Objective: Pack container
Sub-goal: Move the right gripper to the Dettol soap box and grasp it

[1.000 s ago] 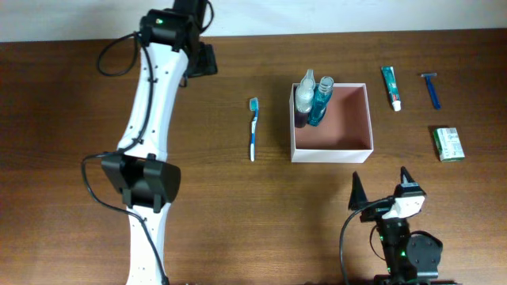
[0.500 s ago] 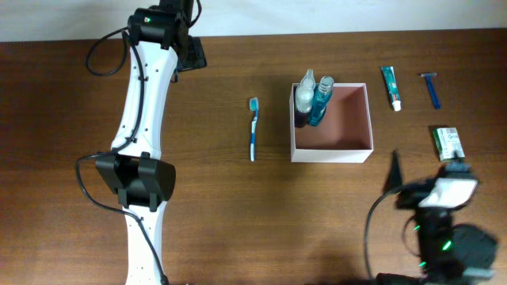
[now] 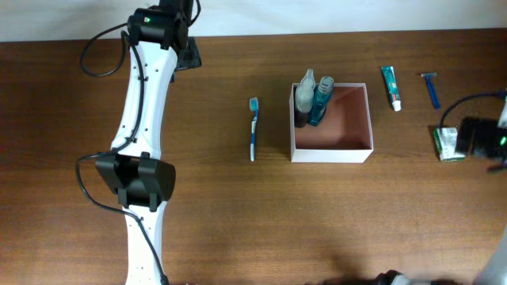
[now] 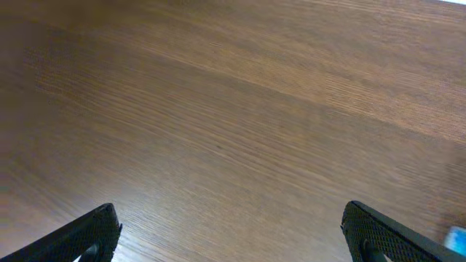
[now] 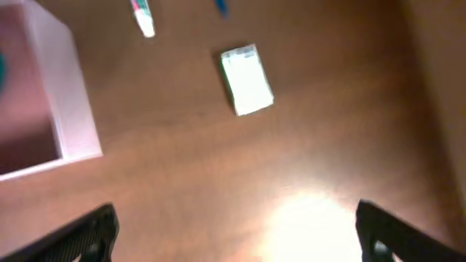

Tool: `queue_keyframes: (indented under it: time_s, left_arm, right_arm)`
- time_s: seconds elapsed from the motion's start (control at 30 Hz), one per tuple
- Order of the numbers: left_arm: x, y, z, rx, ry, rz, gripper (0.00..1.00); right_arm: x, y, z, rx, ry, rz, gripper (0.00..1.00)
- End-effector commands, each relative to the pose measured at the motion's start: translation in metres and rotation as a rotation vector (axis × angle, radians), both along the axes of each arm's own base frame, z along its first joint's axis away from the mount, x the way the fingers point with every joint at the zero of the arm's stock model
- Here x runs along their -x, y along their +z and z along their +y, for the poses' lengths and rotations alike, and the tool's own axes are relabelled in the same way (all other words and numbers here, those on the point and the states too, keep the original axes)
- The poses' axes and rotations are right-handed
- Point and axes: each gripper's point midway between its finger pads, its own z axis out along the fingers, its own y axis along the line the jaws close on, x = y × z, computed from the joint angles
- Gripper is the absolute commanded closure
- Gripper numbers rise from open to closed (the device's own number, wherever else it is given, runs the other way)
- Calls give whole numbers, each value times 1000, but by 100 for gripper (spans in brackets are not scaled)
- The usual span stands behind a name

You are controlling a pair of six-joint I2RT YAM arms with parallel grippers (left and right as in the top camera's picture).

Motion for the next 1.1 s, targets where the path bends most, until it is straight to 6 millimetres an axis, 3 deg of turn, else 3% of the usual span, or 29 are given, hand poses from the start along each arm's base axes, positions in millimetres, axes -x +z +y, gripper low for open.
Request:
queue_keyframes:
  time_s: [0.0,0.27,0.47,0.5,0.7,1.07]
  left_arm:
    - [1,9,14,-57,36,-20,1]
    - [1,9,14,-57,36,-20,1]
    - [1,9,14,-57,36,-20,1]
    - [1,9,14,-57,36,-20,1]
    - [1,9,14,-57,36,-20,1]
    - [1,9,14,-57,36,-20,0]
  right_arm:
    - [-20,-16,-22,-52,-8,67,1]
    - [-62,-82,-56,-77,-5,145,1]
    - [-77,-114,-65,-38,167,202,1]
    - [-81,-131,-68,-32,243,238,1]
    - [-80,-178,-68,-75,351,333,1]
    - [-72,-240,-75,-115,366,465,1]
